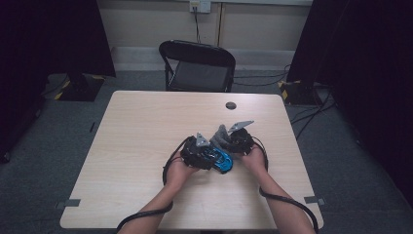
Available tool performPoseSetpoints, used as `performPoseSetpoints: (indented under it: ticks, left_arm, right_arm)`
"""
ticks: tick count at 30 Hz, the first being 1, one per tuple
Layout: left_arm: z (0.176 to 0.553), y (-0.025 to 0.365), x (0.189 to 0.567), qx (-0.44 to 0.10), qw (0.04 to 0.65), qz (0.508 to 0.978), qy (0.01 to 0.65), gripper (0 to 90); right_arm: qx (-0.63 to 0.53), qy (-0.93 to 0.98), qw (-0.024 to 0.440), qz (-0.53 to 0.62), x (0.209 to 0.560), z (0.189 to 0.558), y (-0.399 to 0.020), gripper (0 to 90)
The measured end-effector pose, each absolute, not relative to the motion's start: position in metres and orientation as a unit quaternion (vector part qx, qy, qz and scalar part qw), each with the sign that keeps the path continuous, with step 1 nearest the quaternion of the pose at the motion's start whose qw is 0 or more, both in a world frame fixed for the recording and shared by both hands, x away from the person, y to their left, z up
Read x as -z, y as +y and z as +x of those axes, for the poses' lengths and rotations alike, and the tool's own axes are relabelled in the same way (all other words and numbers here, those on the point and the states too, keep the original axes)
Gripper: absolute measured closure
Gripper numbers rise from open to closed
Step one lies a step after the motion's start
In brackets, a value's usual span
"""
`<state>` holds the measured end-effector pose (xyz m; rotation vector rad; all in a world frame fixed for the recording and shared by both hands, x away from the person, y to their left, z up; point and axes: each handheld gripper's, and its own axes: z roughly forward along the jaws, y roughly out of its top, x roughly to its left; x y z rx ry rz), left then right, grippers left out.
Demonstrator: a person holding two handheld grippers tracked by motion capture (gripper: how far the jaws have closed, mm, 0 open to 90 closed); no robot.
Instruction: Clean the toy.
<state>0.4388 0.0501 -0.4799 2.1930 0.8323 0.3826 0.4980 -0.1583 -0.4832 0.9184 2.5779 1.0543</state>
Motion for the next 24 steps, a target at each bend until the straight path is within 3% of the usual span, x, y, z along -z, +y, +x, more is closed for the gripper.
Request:
performPoseSetpoints:
  ticks: [24]
  left_arm:
    - [0.439, 0.051, 0.48, -0.149, 0.373, 0.856, 0.324, 20.8]
  right_arm:
    - [-0.353, 0.876, 0.113, 0.309, 0.482, 0.476, -0.191, 75.4]
